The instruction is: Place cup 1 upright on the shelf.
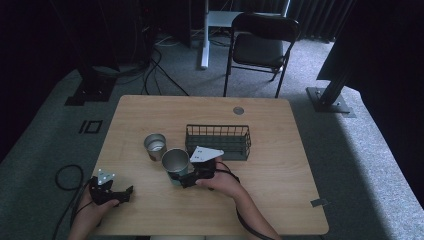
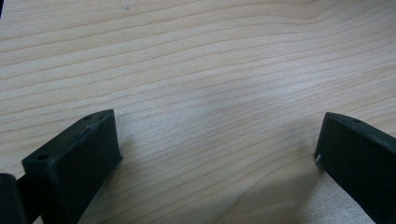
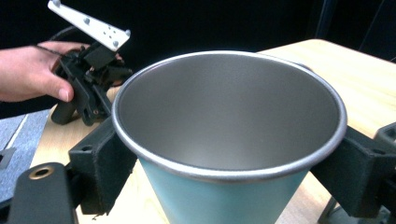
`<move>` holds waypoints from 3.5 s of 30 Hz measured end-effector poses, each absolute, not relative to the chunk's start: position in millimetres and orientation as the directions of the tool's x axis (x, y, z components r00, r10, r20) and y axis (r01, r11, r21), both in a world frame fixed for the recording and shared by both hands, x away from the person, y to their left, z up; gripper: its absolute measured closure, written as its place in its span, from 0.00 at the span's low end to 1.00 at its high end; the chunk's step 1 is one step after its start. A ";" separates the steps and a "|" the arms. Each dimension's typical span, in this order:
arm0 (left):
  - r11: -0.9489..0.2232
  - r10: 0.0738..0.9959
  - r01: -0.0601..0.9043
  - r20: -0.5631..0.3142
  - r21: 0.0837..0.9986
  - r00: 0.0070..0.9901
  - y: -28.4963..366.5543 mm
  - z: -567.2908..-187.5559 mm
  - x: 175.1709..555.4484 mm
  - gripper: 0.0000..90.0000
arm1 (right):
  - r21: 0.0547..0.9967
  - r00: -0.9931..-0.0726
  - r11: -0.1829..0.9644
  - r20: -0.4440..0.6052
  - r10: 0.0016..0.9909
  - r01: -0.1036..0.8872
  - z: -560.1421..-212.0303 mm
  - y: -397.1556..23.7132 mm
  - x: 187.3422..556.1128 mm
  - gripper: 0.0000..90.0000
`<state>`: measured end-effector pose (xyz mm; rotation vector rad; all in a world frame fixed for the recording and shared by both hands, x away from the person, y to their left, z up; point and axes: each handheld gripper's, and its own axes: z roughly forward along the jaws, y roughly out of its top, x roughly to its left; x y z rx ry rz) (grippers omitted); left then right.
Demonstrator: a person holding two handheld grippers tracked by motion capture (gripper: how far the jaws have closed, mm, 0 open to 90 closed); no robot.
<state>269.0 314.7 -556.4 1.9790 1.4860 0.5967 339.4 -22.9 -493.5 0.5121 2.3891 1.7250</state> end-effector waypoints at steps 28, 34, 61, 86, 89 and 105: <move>-0.204 0.961 0.698 0.005 0.687 0.276 314.7 -556.4 269.0 0.00 | 0.968 -0.903 0.200 0.052 0.427 0.150 -438.9 -40.2 345.1 0.14; -0.207 0.960 0.699 0.006 0.685 0.278 314.9 -556.2 268.9 0.00 | 0.972 -0.877 0.175 0.055 0.477 0.156 -428.0 -47.7 350.0 0.14; -0.204 0.961 0.698 0.004 0.686 0.276 314.7 -556.4 269.0 0.00 | 0.974 -0.696 0.119 0.050 0.717 0.192 -412.7 -89.5 376.0 0.14; -0.206 0.961 0.698 0.006 0.686 0.277 314.8 -556.3 269.0 0.00 | 0.964 -0.407 0.114 -0.006 0.913 0.240 -431.0 -131.0 397.9 0.14; -0.205 0.961 0.698 0.005 0.686 0.277 314.8 -556.3 269.0 0.00 | 0.960 -0.384 0.115 -0.008 0.923 0.255 -438.4 -133.4 399.8 0.14; -0.204 0.961 0.698 0.005 0.687 0.276 314.7 -556.4 269.0 0.00 | 0.953 -0.331 0.095 0.006 0.944 0.289 -466.7 -141.0 403.4 0.14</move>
